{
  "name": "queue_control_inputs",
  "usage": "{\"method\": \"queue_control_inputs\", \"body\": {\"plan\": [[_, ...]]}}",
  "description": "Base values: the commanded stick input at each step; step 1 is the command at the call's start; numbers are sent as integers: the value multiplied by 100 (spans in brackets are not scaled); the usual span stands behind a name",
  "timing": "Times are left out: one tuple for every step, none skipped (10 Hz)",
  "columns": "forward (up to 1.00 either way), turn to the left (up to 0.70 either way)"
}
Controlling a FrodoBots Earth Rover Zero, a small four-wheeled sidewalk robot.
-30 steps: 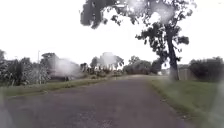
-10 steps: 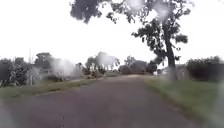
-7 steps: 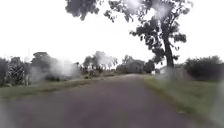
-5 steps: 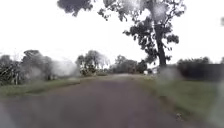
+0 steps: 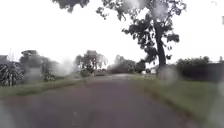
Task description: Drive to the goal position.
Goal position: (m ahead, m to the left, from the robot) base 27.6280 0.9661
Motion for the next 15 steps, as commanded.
{"method": "queue_control_inputs", "body": {"plan": [[70, 0], [70, 0], [70, 0], [70, 0], [79, 0], [85, 0], [85, 0], [85, 0], [85, -34], [85, -33], [85, -10], [85, 0], [85, 0], [85, 0], [85, 0]]}}
